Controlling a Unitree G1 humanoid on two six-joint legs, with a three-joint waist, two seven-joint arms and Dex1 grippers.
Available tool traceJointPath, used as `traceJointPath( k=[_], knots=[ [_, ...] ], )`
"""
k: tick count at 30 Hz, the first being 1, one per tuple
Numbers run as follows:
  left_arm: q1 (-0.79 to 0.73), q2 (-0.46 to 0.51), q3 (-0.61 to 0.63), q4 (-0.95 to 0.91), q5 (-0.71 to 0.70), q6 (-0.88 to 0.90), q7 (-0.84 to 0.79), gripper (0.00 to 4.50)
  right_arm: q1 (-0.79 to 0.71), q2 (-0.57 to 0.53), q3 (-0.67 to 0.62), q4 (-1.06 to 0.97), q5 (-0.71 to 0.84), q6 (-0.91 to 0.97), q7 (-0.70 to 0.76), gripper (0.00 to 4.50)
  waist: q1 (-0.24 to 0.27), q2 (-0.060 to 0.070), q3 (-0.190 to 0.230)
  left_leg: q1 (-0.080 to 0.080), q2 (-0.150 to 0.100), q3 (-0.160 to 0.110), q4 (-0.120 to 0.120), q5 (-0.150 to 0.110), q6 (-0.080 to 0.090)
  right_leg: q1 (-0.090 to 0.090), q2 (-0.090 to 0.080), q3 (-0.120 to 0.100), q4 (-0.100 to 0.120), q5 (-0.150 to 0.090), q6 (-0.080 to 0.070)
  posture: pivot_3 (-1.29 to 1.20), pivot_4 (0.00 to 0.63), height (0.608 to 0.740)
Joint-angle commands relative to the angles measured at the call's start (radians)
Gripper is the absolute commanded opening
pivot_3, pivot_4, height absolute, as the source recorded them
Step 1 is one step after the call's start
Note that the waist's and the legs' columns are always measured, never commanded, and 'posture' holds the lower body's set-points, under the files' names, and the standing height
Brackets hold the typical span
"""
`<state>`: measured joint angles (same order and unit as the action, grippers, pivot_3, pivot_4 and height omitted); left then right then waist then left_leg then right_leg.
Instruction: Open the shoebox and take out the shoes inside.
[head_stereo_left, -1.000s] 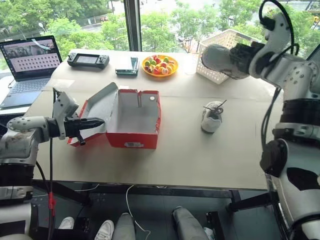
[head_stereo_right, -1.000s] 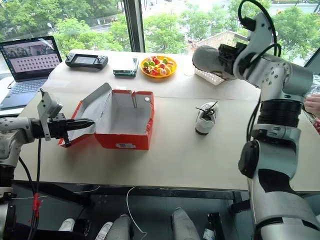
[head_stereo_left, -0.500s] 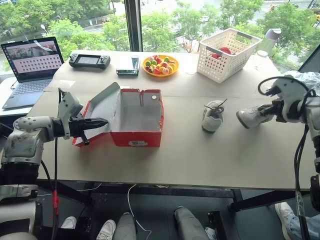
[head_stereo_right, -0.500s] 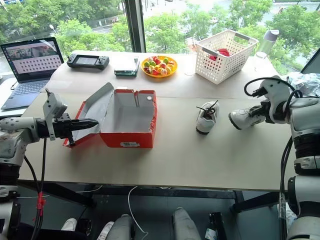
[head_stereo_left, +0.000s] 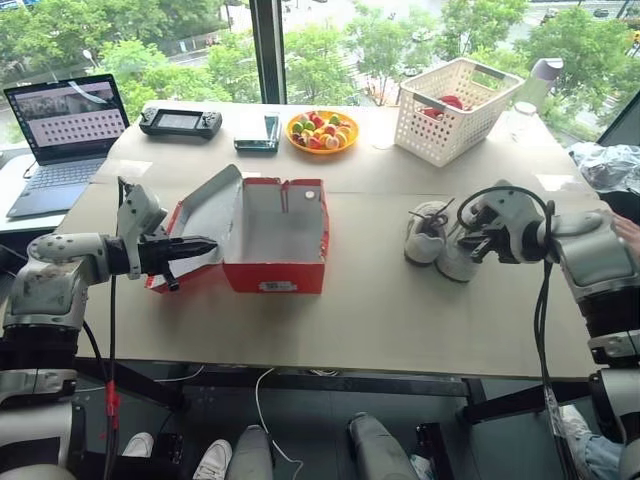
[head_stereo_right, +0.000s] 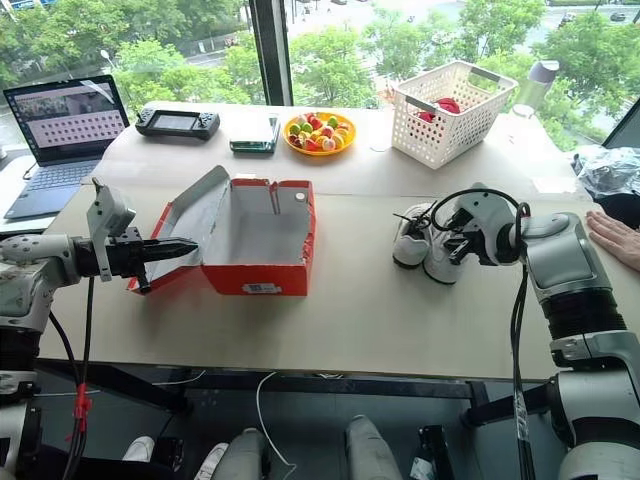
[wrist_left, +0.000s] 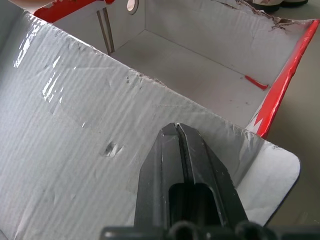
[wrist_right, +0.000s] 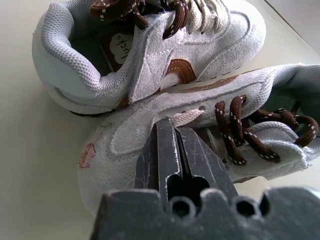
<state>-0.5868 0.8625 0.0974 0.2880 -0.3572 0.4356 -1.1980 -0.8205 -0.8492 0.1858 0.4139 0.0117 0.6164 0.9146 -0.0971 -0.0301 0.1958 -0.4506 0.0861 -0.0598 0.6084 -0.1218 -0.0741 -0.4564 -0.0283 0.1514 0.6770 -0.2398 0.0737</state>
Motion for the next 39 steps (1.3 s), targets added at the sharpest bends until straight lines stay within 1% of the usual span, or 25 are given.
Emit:
traceJointPath(
  k=[1,4,5,6,12,14,17,20,22,25,27,28,30,31,32,34,35,38,39],
  knots=[
    [-0.008,0.004,0.012,-0.029,-0.009,-0.003,0.000,0.00,-0.019,0.002,-0.050,0.001,0.012,0.057,-0.012,1.19,0.000,0.000,0.000,0.000,0.000,0.000,0.000,0.000,0.000,0.000,0.000,0.000,0.000,0.000,0.000,0.00,0.150,0.702],
    [-0.009,0.004,0.011,-0.031,-0.010,-0.001,-0.002,0.00,-0.011,-0.032,-0.058,-0.046,-0.013,0.052,-0.032,2.13,0.001,0.000,0.000,0.000,0.000,0.000,0.000,0.000,0.000,0.000,0.000,0.000,0.000,0.000,0.000,0.00,0.150,0.702],
    [-0.010,0.004,0.011,-0.031,-0.010,-0.001,-0.002,0.00,-0.012,-0.048,-0.070,-0.070,-0.004,0.079,-0.021,2.48,0.001,0.000,0.000,0.000,0.000,0.000,0.000,0.000,0.000,0.000,0.000,0.000,0.000,0.000,0.000,0.00,0.150,0.702],
    [-0.010,0.005,0.011,-0.031,-0.010,-0.001,-0.003,0.00,-0.011,-0.059,-0.079,-0.088,0.006,0.102,-0.011,2.48,0.001,0.000,0.000,0.000,0.000,0.000,0.000,0.000,0.000,0.000,0.000,0.000,0.000,0.000,0.000,0.00,0.150,0.702],
    [-0.011,0.013,0.018,-0.029,-0.011,-0.002,-0.007,0.00,0.016,-0.148,-0.158,-0.338,0.115,0.226,0.085,2.48,0.002,0.000,0.000,0.000,0.000,0.000,0.000,0.000,0.000,0.000,0.000,0.000,0.000,0.000,0.000,0.00,0.150,0.702],
    [-0.007,0.017,0.023,-0.033,-0.012,-0.001,-0.007,0.00,0.020,-0.164,-0.209,-0.416,0.184,0.275,0.118,2.48,0.001,0.000,0.000,0.000,0.000,0.000,0.000,0.000,0.000,0.000,0.000,0.000,0.000,0.000,0.000,0.00,0.150,0.702],
    [0.001,0.022,0.031,-0.048,-0.022,0.007,-0.012,0.00,0.015,-0.141,-0.291,-0.506,0.297,0.342,0.141,2.48,0.000,0.000,0.000,0.000,0.000,0.000,0.000,0.000,0.000,0.000,0.000,0.000,0.000,0.000,0.000,0.00,0.150,0.702],
    [0.002,0.026,0.035,-0.055,-0.028,0.011,-0.016,0.00,0.015,-0.090,-0.359,-0.554,0.387,0.392,0.117,2.48,0.000,0.000,0.000,0.000,0.000,0.000,0.001,0.000,0.000,0.000,0.000,0.000,0.001,0.000,0.000,0.00,0.150,0.702],
    [0.000,0.029,0.050,-0.062,-0.045,0.025,-0.022,0.00,0.025,-0.032,-0.396,-0.576,0.423,0.431,0.058,2.48,0.001,0.000,0.000,0.000,0.000,0.000,0.001,0.000,0.000,0.001,0.000,0.000,0.001,0.000,0.000,0.00,0.150,0.702],
    [0.006,0.035,0.093,-0.073,-0.079,0.054,-0.004,0.00,0.070,0.051,-0.417,-0.641,0.443,0.477,-0.048,2.48,0.002,-0.001,-0.001,0.000,0.000,0.000,0.001,0.000,0.000,0.001,0.000,0.000,0.001,0.000,0.000,0.00,0.150,0.702],
    [0.017,0.024,0.187,-0.069,-0.121,0.093,0.074,0.00,0.125,0.162,-0.430,-0.729,0.439,0.493,-0.171,2.48,0.000,-0.002,-0.001,0.000,0.000,-0.001,0.001,0.000,0.000,0.000,0.000,0.000,0.001,0.000,0.000,0.00,0.150,0.702],
    [0.025,0.020,0.224,-0.068,-0.133,0.105,0.108,0.00,0.147,0.197,-0.433,-0.763,0.435,0.496,-0.216,2.48,-0.001,-0.002,-0.001,0.000,0.000,0.000,0.000,0.000,0.000,0.000,0.000,0.000,0.001,0.000,0.000,0.00,0.150,0.702],
    [0.079,-0.015,0.315,-0.086,-0.096,0.079,0.280,0.00,0.209,0.322,-0.450,-0.828,0.396,0.487,-0.363,2.48,-0.003,-0.002,-0.001,0.000,0.000,-0.001,0.000,0.000,0.000,0.000,0.001,0.000,0.002,0.000,0.000,0.00,0.150,0.702],
    [0.100,-0.028,0.339,-0.098,-0.082,0.070,0.337,0.00,0.228,0.359,-0.455,-0.845,0.383,0.483,-0.413,2.48,-0.003,-0.002,-0.001,0.001,0.000,0.000,0.000,0.000,0.000,0.000,0.001,0.000,0.003,0.000,0.000,0.00,0.150,0.702],
    [0.128,-0.059,0.383,-0.120,-0.072,0.079,0.432,0.00,0.272,0.403,-0.428,-0.862,0.329,0.453,-0.492,2.48,0.000,-0.002,-0.001,0.003,0.001,0.000,0.000,0.000,0.000,0.001,0.000,0.000,0.003,0.000,0.000,0.00,0.150,0.702],
    [0.161,-0.111,0.442,-0.160,-0.074,0.091,0.553,0.00,0.332,0.439,-0.374,-0.883,0.252,0.402,-0.587,2.48,0.004,-0.002,-0.002,0.004,0.000,0.000,0.001,0.000,0.000,0.002,0.000,0.000,0.004,0.000,0.000,0.00,0.150,0.702],
    [0.190,-0.154,0.471,-0.188,-0.061,0.074,0.629,0.00,0.369,0.453,-0.329,-0.892,0.203,0.364,-0.635,2.48,0.009,-0.003,-0.002,0.004,0.000,0.000,0.001,0.000,0.000,0.003,0.000,0.000,0.004,0.000,0.000,0.00,0.150,0.702],
    [0.252,-0.234,0.507,-0.251,-0.037,0.034,0.759,0.00,0.428,0.469,-0.259,-0.902,0.123,0.285,-0.706,2.48,0.020,-0.009,-0.006,0.004,0.000,0.000,0.002,0.000,-0.001,0.004,0.000,0.000,0.002,0.000,0.000,0.00,0.150,0.702],
    [0.269,-0.266,0.520,-0.277,-0.051,0.035,0.786,0.00,0.441,0.484,-0.250,-0.901,0.108,0.252,-0.725,2.48,0.022,-0.009,-0.006,0.004,0.000,0.000,0.002,0.000,-0.001,0.004,0.000,0.000,0.002,0.000,0.000,0.00,0.150,0.702]
  ],
)
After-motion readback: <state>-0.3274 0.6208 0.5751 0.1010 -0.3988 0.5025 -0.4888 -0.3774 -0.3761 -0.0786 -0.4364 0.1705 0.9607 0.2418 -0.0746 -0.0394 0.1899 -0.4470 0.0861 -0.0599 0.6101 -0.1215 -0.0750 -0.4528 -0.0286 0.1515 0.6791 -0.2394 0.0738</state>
